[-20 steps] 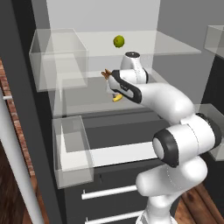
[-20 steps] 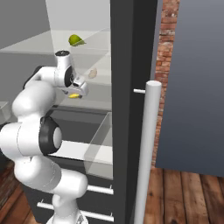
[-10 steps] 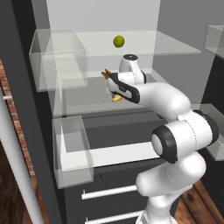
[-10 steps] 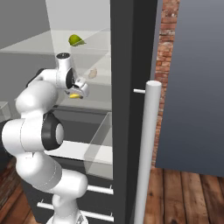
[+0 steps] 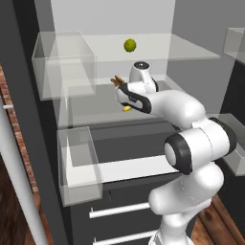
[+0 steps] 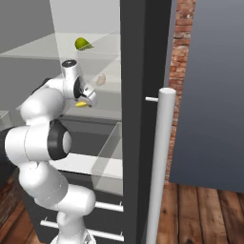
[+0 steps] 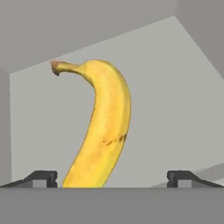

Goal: Pick up the banana and pear from the fridge and place one fruit on each plate on the dining counter.

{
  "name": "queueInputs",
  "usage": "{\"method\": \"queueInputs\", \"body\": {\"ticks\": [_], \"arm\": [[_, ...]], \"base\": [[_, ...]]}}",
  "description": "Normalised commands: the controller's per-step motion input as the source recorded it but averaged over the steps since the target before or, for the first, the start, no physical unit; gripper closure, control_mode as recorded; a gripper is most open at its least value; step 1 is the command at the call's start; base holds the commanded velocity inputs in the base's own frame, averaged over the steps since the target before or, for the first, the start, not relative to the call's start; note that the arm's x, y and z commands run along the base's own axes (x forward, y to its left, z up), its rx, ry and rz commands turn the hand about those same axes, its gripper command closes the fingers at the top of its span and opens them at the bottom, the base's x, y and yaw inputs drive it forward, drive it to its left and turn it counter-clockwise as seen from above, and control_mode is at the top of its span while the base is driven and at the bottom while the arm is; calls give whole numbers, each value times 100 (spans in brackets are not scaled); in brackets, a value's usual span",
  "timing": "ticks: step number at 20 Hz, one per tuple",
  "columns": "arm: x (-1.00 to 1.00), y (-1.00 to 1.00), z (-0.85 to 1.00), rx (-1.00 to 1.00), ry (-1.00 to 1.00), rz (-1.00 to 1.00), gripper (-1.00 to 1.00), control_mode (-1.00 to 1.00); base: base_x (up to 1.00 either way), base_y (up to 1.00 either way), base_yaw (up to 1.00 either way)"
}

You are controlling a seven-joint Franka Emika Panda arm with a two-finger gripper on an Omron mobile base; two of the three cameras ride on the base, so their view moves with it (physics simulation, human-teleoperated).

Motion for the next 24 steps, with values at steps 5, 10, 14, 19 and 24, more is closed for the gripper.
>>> {"method": "queueInputs", "body": {"ticks": [5, 10, 14, 19, 24], "arm": [[27, 10, -7, 0, 0, -9, -100, -100], [23, 2, -1, 0, 0, -8, -100, -100], [13, 0, -17, -2, 1, -9, -100, -100], [7, 0, -35, -3, 2, -9, -100, -100], [3, 0, -37, 0, 4, -8, 100, -100]], "base": [[0, 0, 0], [0, 0, 0], [0, 0, 0], [0, 0, 0], [0, 0, 0]]}}
